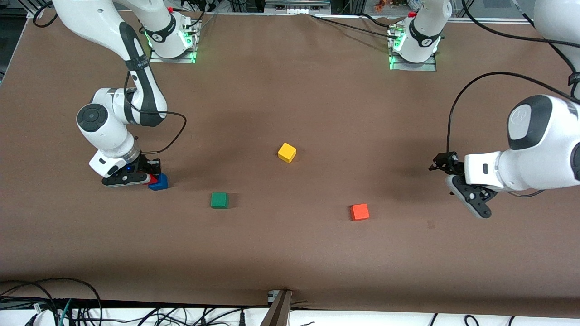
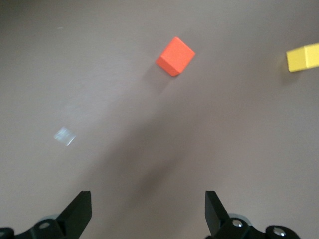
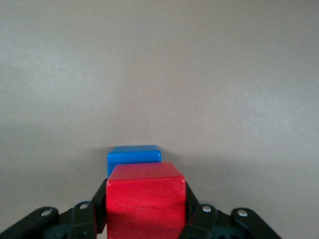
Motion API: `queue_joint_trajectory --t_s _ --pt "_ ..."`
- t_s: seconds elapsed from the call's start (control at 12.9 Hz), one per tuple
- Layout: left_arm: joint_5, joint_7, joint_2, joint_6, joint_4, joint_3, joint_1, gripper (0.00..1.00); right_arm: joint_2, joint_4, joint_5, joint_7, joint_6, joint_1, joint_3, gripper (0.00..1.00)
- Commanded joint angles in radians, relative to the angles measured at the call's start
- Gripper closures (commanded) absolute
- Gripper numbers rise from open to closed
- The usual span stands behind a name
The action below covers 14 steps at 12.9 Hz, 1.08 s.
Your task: Pass red block to right arm, stack on blue
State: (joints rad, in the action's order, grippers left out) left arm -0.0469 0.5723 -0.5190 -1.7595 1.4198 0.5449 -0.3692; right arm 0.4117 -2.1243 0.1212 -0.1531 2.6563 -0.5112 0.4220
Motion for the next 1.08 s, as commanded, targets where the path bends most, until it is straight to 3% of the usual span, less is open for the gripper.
queue_joint_trajectory --t_s 0.0,0.39,0.46,0.54,0.62,0.7,0.85,1.0 --pt "-0.033 -0.142 0.068 0.018 0.014 -0.006 0.012 0.00 0.015 0.015 -0.011 0.024 0.004 -0.012 0.001 0.95" --pt "-0.097 -0.210 0.190 0.067 0.008 -0.005 0.007 0.00 0.027 0.015 -0.008 0.024 0.005 -0.018 0.001 0.93" --pt "-0.096 -0.207 0.195 0.086 -0.001 -0.005 -0.002 0.00 0.027 0.015 -0.008 0.024 0.005 -0.016 0.001 0.89" --pt "-0.096 -0.209 0.212 0.148 -0.039 -0.008 -0.010 0.00 0.027 0.017 -0.008 0.024 0.005 -0.016 0.001 0.67" --pt "-0.085 -0.221 0.230 0.225 -0.056 -0.002 -0.010 0.00 0.027 0.027 -0.008 0.023 0.004 -0.015 0.001 0.16" --pt "-0.083 -0.238 0.250 0.282 -0.064 0.001 -0.007 0.00 0.027 0.043 -0.008 0.009 -0.004 -0.009 0.001 0.00" --pt "-0.080 -0.223 0.325 0.293 -0.030 -0.028 0.001 0.00 0.013 0.082 -0.008 0.007 -0.088 -0.009 0.004 0.00" --pt "-0.070 -0.235 0.359 0.279 -0.015 -0.206 0.127 0.00 -0.005 0.176 -0.008 0.007 -0.275 -0.009 0.011 0.00"
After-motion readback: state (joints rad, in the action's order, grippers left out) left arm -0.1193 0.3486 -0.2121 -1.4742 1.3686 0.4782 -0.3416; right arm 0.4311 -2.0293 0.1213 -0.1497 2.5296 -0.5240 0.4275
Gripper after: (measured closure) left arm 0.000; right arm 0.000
